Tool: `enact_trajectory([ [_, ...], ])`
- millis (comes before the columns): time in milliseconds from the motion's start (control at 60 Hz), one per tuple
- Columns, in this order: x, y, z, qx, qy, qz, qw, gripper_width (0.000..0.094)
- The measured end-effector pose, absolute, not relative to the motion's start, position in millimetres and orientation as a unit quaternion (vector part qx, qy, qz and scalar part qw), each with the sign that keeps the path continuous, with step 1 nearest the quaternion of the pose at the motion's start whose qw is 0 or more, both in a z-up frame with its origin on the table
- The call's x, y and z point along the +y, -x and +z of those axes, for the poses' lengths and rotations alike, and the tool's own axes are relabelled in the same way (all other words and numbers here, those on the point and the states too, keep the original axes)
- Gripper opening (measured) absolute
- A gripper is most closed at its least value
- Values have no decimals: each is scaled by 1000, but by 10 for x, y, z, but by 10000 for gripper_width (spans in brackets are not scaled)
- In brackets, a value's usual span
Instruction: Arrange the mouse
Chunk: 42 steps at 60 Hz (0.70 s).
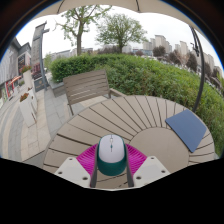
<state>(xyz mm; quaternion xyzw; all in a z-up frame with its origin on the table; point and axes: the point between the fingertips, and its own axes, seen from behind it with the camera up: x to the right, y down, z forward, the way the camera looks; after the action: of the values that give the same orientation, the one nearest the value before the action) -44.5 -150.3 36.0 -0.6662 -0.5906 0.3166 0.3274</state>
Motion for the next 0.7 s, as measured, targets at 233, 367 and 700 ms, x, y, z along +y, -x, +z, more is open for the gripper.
enact_trajectory([
  [233, -173, 902, 1647, -556, 633, 355, 405, 422],
  [367, 1016, 1040, 1544, -547, 646, 318, 427, 421],
  [700, 2207, 903, -141, -552, 717, 255, 341, 509],
])
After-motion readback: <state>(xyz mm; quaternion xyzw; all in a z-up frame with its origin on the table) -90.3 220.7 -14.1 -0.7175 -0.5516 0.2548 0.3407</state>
